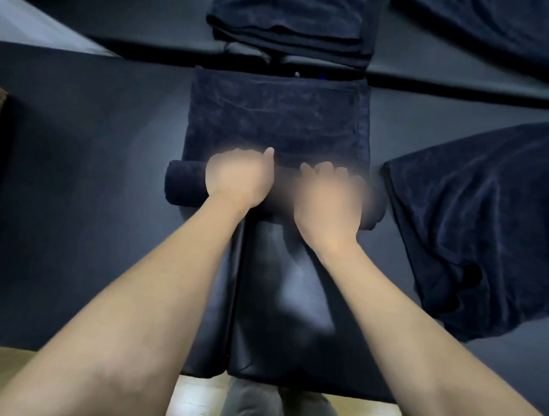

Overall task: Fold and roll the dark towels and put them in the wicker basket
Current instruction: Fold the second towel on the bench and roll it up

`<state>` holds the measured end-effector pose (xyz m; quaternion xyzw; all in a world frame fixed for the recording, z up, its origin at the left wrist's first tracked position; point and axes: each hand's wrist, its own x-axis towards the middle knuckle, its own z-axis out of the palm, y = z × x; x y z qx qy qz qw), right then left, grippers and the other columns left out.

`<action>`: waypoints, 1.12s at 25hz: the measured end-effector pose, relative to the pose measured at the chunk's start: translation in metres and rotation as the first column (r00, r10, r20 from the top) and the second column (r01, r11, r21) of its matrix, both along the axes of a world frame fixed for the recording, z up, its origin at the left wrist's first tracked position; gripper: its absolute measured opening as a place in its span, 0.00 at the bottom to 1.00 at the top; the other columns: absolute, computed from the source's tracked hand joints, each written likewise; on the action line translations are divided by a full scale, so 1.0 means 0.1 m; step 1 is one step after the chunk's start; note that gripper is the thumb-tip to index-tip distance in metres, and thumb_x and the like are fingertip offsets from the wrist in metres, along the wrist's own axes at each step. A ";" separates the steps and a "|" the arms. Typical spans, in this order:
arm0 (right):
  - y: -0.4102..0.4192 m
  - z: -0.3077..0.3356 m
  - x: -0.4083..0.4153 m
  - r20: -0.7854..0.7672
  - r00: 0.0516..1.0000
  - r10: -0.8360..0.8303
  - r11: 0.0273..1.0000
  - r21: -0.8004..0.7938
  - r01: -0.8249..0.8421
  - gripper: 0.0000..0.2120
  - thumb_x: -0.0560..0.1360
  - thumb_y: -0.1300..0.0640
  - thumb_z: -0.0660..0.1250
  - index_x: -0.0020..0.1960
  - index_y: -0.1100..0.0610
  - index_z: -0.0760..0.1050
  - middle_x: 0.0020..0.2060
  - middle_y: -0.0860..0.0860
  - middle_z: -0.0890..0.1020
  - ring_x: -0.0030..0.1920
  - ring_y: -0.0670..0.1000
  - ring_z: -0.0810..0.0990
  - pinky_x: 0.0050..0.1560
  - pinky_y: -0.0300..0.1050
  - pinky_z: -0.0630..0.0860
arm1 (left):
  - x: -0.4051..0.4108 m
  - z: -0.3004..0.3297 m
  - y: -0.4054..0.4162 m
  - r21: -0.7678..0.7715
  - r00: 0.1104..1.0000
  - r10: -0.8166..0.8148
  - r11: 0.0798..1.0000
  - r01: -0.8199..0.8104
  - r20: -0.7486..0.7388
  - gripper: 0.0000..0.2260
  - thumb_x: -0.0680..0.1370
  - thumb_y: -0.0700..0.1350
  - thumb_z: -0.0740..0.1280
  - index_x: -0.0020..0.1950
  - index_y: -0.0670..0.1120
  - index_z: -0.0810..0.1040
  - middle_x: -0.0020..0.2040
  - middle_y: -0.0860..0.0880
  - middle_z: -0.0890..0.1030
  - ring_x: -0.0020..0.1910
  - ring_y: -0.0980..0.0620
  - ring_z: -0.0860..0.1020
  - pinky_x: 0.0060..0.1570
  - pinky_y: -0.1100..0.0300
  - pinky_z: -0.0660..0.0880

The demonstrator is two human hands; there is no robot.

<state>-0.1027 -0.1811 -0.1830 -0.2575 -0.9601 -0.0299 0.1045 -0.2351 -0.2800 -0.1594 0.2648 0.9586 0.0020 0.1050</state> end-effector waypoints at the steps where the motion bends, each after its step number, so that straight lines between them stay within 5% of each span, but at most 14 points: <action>1: 0.00 -0.01 -0.04 0.000 1.000 -0.011 1.000 0.001 0.011 0.19 0.84 0.48 0.54 0.57 0.55 0.80 0.47 0.52 0.79 0.45 0.58 0.75 0.52 0.56 0.66 | -0.02 0.01 0.02 -0.007 1.000 0.018 1.000 -0.018 0.022 0.29 0.85 0.56 0.45 0.38 0.47 0.80 0.38 0.45 0.82 0.35 0.44 0.73 0.40 0.52 0.66; 5: 0.19 0.06 -0.28 0.077 0.997 0.017 0.999 -0.053 -0.013 0.23 0.84 0.49 0.50 0.40 0.57 0.77 0.35 0.53 0.80 0.39 0.59 0.74 0.46 0.56 0.65 | 0.17 -0.05 -0.11 0.075 0.986 -0.017 0.997 0.030 -0.164 0.25 0.85 0.55 0.49 0.43 0.46 0.80 0.44 0.47 0.82 0.42 0.44 0.74 0.43 0.50 0.64; 9: 0.38 0.19 -0.54 0.301 0.952 0.053 0.978 -0.207 0.011 0.25 0.85 0.49 0.46 0.40 0.54 0.76 0.37 0.53 0.83 0.42 0.60 0.78 0.51 0.55 0.65 | 0.38 -0.16 -0.20 0.135 0.966 -0.033 0.988 0.070 -0.258 0.20 0.84 0.57 0.54 0.60 0.46 0.80 0.52 0.48 0.80 0.50 0.44 0.75 0.56 0.48 0.69; 12: 0.39 0.21 -0.62 0.300 0.954 0.000 0.961 -0.264 0.083 0.23 0.85 0.50 0.46 0.38 0.54 0.72 0.38 0.53 0.83 0.40 0.59 0.75 0.52 0.55 0.66 | 0.17 -0.12 -0.09 0.114 0.969 -0.052 0.990 0.081 -0.242 0.22 0.84 0.56 0.51 0.50 0.46 0.81 0.45 0.48 0.80 0.43 0.44 0.75 0.47 0.49 0.68; 15: 0.22 0.15 -0.43 0.148 0.986 -0.081 0.990 -0.100 0.097 0.22 0.84 0.48 0.49 0.46 0.57 0.78 0.43 0.54 0.81 0.43 0.59 0.76 0.50 0.57 0.69 | -0.06 -0.05 0.05 0.050 0.987 -0.080 0.995 0.088 -0.142 0.24 0.84 0.55 0.46 0.42 0.47 0.77 0.41 0.48 0.81 0.41 0.43 0.76 0.42 0.50 0.62; 18: 0.01 0.01 -0.32 0.104 0.993 -0.049 0.994 -0.096 0.059 0.23 0.84 0.45 0.52 0.65 0.56 0.77 0.55 0.53 0.81 0.58 0.62 0.78 0.61 0.59 0.65 | -0.22 -0.02 0.17 -0.011 0.998 -0.060 0.998 0.060 -0.036 0.25 0.85 0.54 0.46 0.43 0.48 0.80 0.43 0.48 0.82 0.43 0.43 0.77 0.43 0.51 0.63; 23: 0.25 0.07 -0.58 0.109 0.993 -0.047 0.998 -0.039 0.051 0.23 0.84 0.47 0.50 0.42 0.56 0.78 0.37 0.53 0.81 0.39 0.60 0.75 0.49 0.56 0.66 | -0.14 -0.02 0.10 0.108 0.990 -0.047 0.992 0.062 -0.130 0.22 0.84 0.55 0.50 0.45 0.47 0.78 0.45 0.48 0.82 0.43 0.43 0.76 0.44 0.49 0.65; 26: 0.40 0.19 -0.82 0.275 0.961 -0.011 0.988 -0.148 0.054 0.25 0.84 0.49 0.46 0.41 0.55 0.77 0.37 0.53 0.83 0.40 0.60 0.77 0.53 0.57 0.66 | 0.03 -0.14 -0.10 0.162 0.960 -0.090 0.977 0.136 -0.264 0.19 0.84 0.56 0.55 0.60 0.47 0.80 0.53 0.49 0.81 0.49 0.44 0.77 0.54 0.48 0.70; 28: 0.49 0.24 -0.95 0.337 0.941 0.010 0.969 -0.236 0.074 0.27 0.85 0.49 0.45 0.44 0.54 0.79 0.40 0.54 0.85 0.44 0.60 0.80 0.58 0.58 0.65 | -0.05 -0.15 -0.03 0.135 0.959 -0.079 0.984 0.119 -0.270 0.20 0.84 0.57 0.54 0.58 0.47 0.81 0.50 0.49 0.82 0.46 0.44 0.77 0.52 0.48 0.69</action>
